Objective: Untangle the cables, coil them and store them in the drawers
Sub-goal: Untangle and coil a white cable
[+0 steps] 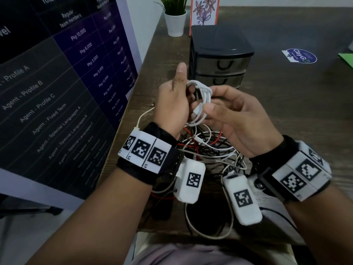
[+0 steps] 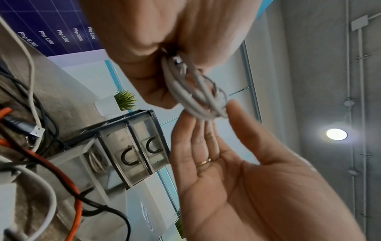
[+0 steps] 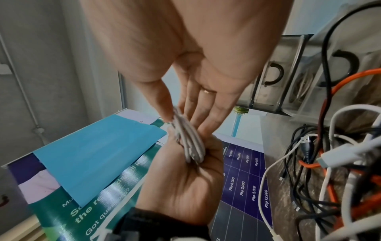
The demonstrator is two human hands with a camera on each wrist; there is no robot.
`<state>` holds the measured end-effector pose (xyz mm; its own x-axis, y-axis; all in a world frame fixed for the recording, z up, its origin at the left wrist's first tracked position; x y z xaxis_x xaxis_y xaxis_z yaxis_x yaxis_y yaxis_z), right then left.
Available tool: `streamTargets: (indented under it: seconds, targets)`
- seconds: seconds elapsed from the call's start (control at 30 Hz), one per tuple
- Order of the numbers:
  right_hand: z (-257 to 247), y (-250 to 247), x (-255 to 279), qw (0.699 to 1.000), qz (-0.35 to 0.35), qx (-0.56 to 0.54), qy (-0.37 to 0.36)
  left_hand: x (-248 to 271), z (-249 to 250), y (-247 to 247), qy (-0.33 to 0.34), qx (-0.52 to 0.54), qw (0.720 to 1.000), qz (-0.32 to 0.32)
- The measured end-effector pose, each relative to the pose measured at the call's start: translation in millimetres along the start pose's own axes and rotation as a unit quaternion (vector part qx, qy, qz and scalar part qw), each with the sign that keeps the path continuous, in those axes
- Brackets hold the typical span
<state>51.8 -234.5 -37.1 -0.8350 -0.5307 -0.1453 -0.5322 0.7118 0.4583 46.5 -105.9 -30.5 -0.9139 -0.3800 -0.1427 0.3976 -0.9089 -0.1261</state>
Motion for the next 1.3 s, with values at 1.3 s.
streamTargets:
  seconds: [1.3]
  targets:
    - [-29, -26, -9, 0.911, 0.059, 0.392, -0.112, 11, 6, -5, 0.082, -0.109, 0.989, -0.058]
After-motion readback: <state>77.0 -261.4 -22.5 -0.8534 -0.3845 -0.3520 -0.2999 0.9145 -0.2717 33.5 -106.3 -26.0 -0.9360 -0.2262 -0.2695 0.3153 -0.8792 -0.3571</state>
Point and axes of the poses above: each hand's wrist, its own x-axis away from the middle knuckle, its own y-axis out of the palm, z = x × y, the point moved 8 cm from there along -x, towards the middle knuckle, and after that the axes turned 9 degrees about -x, right-handed, at the moved point
